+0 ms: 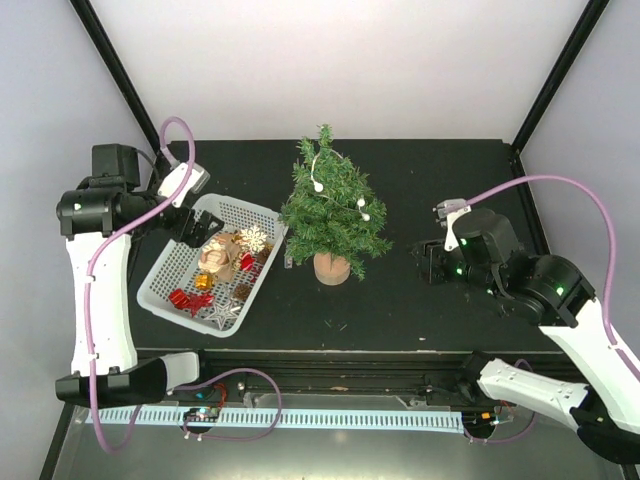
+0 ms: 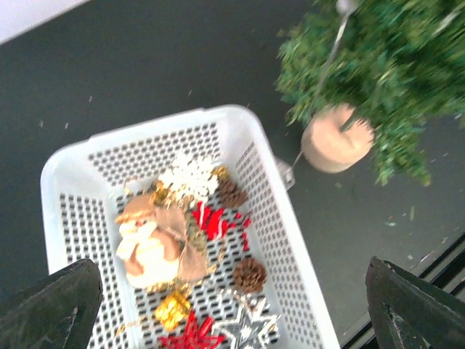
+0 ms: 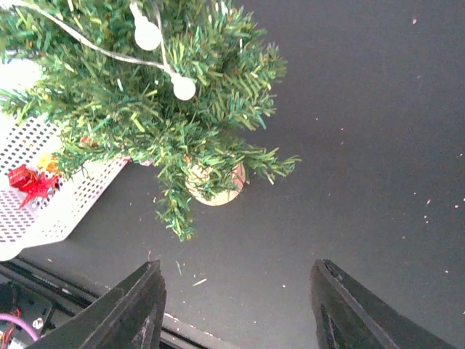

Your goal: Decorate the small christmas tree

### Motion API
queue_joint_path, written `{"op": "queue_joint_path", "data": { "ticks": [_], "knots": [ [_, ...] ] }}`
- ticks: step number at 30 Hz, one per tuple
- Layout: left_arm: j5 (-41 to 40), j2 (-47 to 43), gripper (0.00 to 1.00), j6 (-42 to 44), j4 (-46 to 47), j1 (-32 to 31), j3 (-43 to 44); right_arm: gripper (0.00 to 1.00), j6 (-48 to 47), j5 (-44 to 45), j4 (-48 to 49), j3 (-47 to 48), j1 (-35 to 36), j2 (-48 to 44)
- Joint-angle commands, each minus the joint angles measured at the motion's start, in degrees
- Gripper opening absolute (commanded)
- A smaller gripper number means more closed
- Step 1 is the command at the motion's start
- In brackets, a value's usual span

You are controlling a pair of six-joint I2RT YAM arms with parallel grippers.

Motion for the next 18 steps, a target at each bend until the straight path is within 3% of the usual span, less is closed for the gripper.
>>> {"op": "queue_joint_path", "data": {
  "ticks": [1, 6, 13, 18],
  "knots": [
    [-8.86, -0.14, 0.99, 1.46, -0.83, 1.67, -4.13, 0.56, 0.03, -3.70, -0.74, -1.07, -0.18, -0.57],
    [-12.14, 1.62, 0.89, 0.87, 0.29, 1.73, -9.14, 0.56, -0.29, -7.10, 0.19, -4.39, -0.18, -1.23],
    [-16.51, 4.08, 0.65, 0.29, 8.19, 1.67, -20.80, 0.56, -0.24, -8.57, 0.27, -7.92, -0.13, -1.76],
    [-19.09, 7.04, 0.63, -0.89, 14.92, 1.74, -26.66, 0.56, 1.15, -8.91, 0.40, -9.32, -0.16, -1.60]
  ]
}}
